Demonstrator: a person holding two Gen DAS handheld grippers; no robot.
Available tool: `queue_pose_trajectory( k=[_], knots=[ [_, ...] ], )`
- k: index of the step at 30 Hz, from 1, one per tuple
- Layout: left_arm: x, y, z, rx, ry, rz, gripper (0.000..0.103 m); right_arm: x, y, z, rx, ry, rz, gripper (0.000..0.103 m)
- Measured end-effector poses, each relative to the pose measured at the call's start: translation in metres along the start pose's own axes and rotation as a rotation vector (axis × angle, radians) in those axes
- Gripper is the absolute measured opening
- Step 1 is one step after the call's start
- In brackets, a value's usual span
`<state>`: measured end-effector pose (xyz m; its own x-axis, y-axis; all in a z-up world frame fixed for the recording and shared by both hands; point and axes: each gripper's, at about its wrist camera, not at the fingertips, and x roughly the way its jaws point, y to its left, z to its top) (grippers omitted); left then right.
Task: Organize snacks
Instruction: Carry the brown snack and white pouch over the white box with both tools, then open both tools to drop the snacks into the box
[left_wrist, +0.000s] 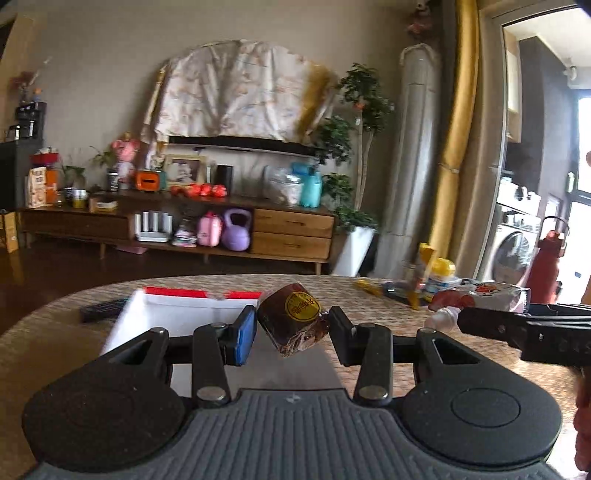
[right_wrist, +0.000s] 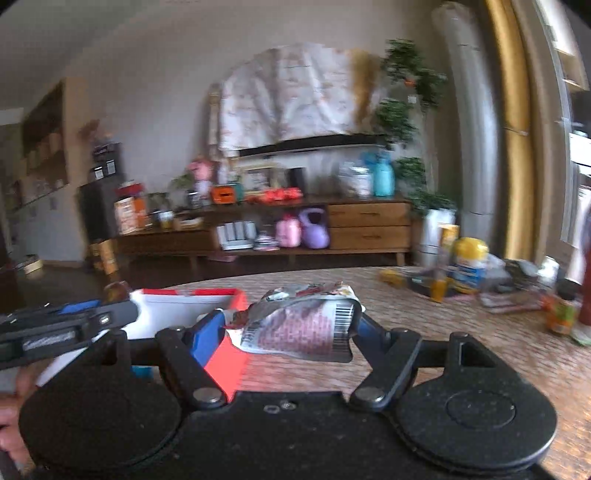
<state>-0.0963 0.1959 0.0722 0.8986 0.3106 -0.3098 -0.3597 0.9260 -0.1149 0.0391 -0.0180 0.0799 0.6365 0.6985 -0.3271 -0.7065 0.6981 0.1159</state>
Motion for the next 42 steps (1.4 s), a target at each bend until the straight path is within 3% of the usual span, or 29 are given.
queue_pose_trajectory(
  k=[8, 13, 20, 26, 28, 30, 42],
  knots=[
    [0.028, 0.051, 0.013, 0.085, 0.114, 0.013, 0.042, 0.043, 0.059, 0.011, -0.077, 0.053, 0.142, 0.075],
    [0.057, 0.081, 0.013, 0.070, 0.198, 0.011, 0.042, 0.074, 0.088, 0.013, -0.131, 0.113, 0.183, 0.075],
    [0.092, 0.103, 0.010, 0.039, 0.291, -0.012, 0.042, 0.109, 0.112, 0.015, -0.184, 0.191, 0.207, 0.075],
    [0.110, 0.103, 0.002, 0.043, 0.361, 0.011, 0.044, 0.134, 0.121, 0.008, -0.230, 0.267, 0.187, 0.076],
    [0.111, 0.102, 0.003, 0.050, 0.348, 0.025, 0.055, 0.137, 0.123, 0.004, -0.241, 0.284, 0.170, 0.077],
    [0.110, 0.102, 0.004, 0.052, 0.344, 0.030, 0.077, 0.139, 0.124, -0.001, -0.250, 0.304, 0.161, 0.081],
    [0.063, 0.085, 0.019, -0.001, 0.223, 0.040, 0.077, 0.084, 0.107, 0.004, -0.232, 0.155, 0.130, 0.085]
  ],
)
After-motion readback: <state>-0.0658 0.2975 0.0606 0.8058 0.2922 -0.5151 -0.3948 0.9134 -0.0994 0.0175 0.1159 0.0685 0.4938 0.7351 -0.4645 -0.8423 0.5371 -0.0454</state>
